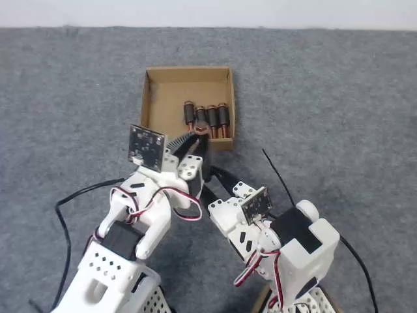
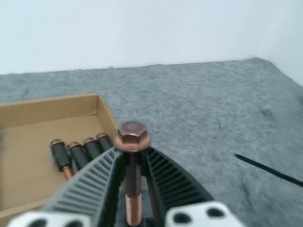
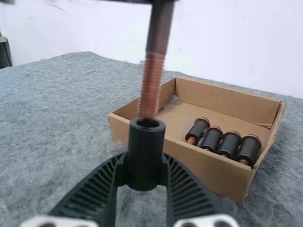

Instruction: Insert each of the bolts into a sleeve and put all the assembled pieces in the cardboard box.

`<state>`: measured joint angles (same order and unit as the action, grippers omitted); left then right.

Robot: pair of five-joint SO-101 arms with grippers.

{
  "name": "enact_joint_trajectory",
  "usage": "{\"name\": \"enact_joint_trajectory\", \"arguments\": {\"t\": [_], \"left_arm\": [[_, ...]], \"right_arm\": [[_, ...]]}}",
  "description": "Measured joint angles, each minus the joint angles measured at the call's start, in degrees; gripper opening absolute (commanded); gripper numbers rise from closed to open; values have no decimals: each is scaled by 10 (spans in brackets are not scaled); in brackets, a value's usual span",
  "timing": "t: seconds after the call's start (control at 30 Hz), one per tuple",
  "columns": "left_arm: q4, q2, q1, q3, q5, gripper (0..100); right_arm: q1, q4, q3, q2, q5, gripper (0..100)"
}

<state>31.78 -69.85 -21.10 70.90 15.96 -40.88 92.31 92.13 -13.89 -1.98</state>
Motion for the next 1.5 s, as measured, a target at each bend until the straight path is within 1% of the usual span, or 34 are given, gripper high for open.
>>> {"name": "enact_joint_trajectory", "arguments": {"t": [0.1, 0.63, 0.83, 1.03, 1.4, 1.5], "left_arm": [[0, 0, 12, 1, 0, 12], [-1, 0, -3, 8, -4, 12], [13, 1, -31, 14, -4, 12], [33, -1, -33, 13, -4, 12], [33, -1, -33, 60, -5, 12], [33, -1, -34, 70, -33, 12]], "right_arm": [[0, 15, 0, 0, 0, 6], [0, 18, 3, 0, 0, 6], [0, 19, 3, 0, 0, 6], [0, 19, 3, 0, 33, 6], [1, 18, 4, -1, 35, 6], [1, 18, 5, -1, 36, 6]]}}
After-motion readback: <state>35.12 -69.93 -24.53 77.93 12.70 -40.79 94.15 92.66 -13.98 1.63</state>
